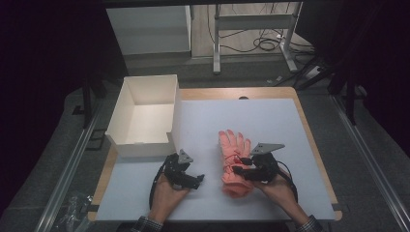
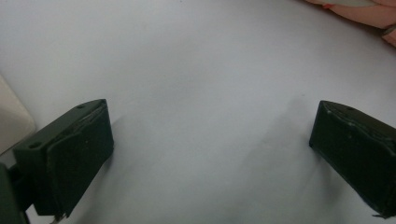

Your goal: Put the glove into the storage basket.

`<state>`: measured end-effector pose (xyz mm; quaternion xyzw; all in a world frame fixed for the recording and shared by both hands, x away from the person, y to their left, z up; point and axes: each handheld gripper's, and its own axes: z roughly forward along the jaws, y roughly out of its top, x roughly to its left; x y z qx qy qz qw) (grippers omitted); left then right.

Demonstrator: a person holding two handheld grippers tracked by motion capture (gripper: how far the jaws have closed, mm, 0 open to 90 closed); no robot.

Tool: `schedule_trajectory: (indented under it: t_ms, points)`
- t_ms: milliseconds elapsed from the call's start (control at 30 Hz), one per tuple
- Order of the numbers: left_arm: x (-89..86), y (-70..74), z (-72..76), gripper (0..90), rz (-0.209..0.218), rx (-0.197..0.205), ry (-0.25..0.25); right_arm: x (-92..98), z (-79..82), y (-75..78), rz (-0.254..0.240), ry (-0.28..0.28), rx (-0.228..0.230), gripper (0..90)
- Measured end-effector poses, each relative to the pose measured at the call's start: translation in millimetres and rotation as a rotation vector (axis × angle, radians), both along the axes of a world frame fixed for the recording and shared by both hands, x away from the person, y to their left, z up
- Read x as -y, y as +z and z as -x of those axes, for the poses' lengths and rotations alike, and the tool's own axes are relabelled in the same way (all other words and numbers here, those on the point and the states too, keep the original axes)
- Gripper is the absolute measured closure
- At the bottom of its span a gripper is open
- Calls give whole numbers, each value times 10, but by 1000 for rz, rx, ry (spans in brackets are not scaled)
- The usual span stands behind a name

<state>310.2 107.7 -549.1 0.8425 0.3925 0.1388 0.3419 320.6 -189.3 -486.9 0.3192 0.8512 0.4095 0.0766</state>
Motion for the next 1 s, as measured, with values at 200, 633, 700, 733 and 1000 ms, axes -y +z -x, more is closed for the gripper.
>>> schedule_trajectory:
  t_ms: [200,633,700,733,1000]
  points:
    - [3,-1,0,0,4,1,3,29,-39,136,-21,28,-36,363]
    - [1,-1,-1,0,2,1,2,355,-165,283,16,0,68,335]
    - [1,-1,-1,0,2,1,2,414,-177,221,12,-14,63,335]
    - [1,-1,-1,0,3,1,2,450,-182,170,13,-25,58,335]
    - [-1,-1,-2,0,0,1,0,595,-136,-149,32,-34,-9,492]
